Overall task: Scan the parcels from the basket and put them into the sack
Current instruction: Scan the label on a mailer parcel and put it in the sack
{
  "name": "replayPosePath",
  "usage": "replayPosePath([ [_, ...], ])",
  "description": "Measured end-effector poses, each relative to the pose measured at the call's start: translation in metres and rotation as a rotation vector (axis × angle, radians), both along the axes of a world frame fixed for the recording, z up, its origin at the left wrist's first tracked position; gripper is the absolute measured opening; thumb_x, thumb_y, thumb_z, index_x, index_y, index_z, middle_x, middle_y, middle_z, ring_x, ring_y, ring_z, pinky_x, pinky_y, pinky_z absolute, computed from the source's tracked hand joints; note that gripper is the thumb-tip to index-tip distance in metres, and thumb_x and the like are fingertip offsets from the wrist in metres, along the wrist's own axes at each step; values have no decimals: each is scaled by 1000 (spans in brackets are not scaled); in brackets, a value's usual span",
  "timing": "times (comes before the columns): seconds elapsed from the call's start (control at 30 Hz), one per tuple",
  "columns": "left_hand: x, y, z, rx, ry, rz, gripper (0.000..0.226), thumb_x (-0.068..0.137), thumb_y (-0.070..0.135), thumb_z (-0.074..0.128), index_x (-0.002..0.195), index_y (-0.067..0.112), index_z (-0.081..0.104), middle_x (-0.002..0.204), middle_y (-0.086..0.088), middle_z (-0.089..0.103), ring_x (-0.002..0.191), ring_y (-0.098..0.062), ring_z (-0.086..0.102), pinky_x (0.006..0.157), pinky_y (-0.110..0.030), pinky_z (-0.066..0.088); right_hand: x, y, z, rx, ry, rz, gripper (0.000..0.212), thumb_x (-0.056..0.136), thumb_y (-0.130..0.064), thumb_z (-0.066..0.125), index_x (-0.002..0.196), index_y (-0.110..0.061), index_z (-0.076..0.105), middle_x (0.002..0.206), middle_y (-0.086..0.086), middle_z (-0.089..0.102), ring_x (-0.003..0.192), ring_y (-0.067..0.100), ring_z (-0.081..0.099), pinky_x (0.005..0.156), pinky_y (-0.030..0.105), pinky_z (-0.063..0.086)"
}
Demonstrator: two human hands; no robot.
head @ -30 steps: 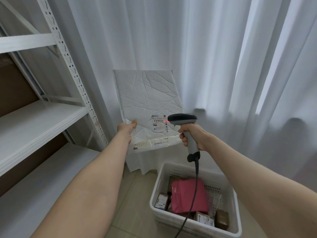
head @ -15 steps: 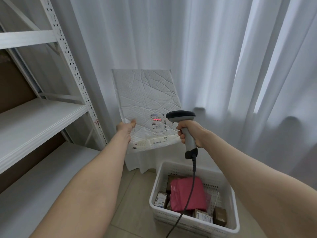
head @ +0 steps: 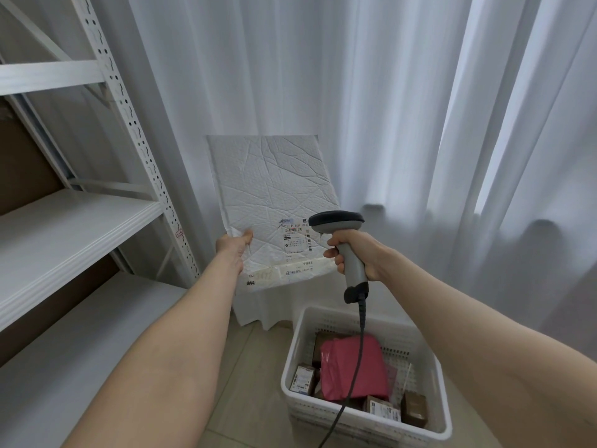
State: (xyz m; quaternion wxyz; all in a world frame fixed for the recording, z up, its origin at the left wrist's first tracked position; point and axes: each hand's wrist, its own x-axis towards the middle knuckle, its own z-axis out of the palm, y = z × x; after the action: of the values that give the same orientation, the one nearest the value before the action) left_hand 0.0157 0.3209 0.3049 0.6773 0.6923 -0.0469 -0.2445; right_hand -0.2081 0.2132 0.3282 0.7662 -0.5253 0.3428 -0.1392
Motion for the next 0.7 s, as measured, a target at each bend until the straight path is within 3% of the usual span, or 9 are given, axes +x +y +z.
replayPosePath([
  [0.27,0,1,-1,-27,7,0,42,85,9,71,123,-1,56,123,-18,61,107,-26,60,98,-45,47,2,1,0,-28,31,9,5,85,-6,54,90,-6,55,56,4,58,41,11,48,41,21,44],
  [0.37,2,2,-2,-15,-9,5,41,85,9,70,123,-1,57,124,-18,61,100,-22,58,95,-38,47,3,2,0,-40,55,28,2,85,-7,54,87,-7,54,56,4,55,41,11,48,41,20,44],
  [0.7,7,5,-5,4,6,2,43,84,11,72,122,-2,57,122,-18,62,109,-28,60,97,-44,48,11,2,2,-66,94,27,3,83,-7,55,85,-8,54,54,3,54,41,11,47,41,20,43],
])
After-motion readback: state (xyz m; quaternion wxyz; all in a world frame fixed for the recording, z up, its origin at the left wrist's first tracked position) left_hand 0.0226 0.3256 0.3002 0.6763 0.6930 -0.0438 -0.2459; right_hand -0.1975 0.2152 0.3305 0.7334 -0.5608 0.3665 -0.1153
